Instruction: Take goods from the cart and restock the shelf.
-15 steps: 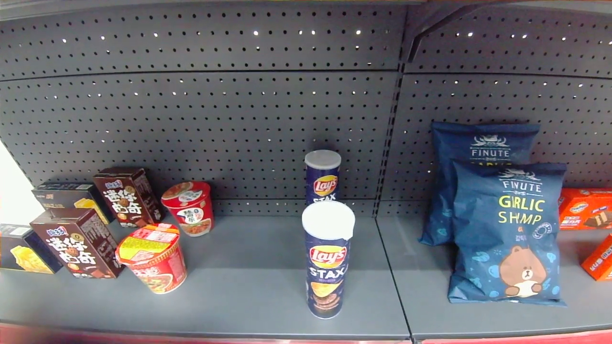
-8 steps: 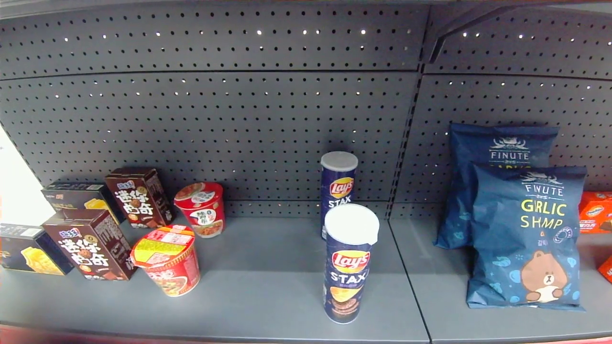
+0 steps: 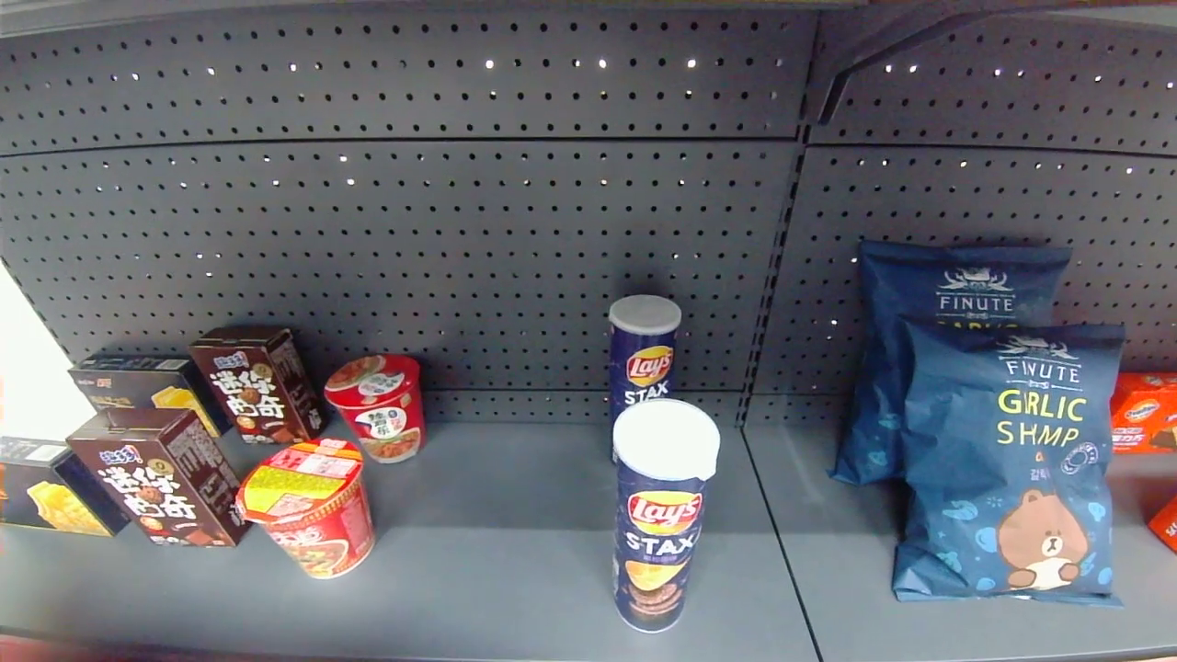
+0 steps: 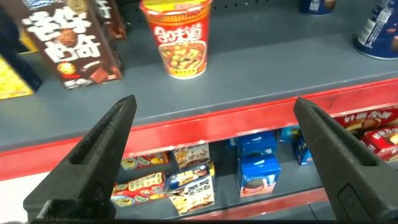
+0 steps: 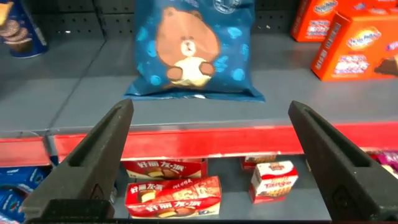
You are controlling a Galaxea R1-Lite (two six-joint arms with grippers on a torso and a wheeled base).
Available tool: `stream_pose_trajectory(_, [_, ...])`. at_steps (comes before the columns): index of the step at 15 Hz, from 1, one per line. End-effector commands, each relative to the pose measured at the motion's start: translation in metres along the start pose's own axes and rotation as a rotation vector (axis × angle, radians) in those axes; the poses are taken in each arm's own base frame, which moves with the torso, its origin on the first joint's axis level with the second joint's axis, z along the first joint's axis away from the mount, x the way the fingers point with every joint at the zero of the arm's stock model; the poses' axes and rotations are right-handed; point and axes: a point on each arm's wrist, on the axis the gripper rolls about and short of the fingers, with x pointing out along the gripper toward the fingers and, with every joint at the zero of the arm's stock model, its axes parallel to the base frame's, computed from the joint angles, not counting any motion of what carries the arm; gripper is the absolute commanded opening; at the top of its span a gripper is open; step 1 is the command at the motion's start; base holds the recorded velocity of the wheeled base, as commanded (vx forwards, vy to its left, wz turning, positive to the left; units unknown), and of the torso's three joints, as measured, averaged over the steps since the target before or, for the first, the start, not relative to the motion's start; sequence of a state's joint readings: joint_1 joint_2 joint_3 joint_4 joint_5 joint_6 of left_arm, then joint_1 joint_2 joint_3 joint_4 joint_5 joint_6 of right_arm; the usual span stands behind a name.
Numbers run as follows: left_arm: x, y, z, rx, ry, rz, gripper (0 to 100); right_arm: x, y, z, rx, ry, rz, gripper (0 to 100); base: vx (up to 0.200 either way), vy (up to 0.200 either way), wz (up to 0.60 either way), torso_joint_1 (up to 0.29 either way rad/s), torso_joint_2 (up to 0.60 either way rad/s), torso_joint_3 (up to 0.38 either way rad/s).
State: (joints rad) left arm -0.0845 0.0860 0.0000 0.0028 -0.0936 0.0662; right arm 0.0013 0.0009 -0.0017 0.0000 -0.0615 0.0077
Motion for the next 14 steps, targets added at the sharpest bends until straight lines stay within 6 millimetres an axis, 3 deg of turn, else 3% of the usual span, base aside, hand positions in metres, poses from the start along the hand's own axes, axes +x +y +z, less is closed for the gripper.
stream_pose_trajectory(1, [0.0001,0.0000,0.0000,0.000,0.002,0.000,100,0.0002,0.0000,0.0000,0.000,0.002,0.000,100,0.000,0.000,0.00,0.000,0.00,0.000])
stream_pose_trajectory(14, [0.0001,0.0000,0.0000,0.000,0.002,0.000,100,0.0002,0.0000,0.0000,0.000,0.002,0.000,100,0.000,0.000,0.00,0.000,0.00,0.000])
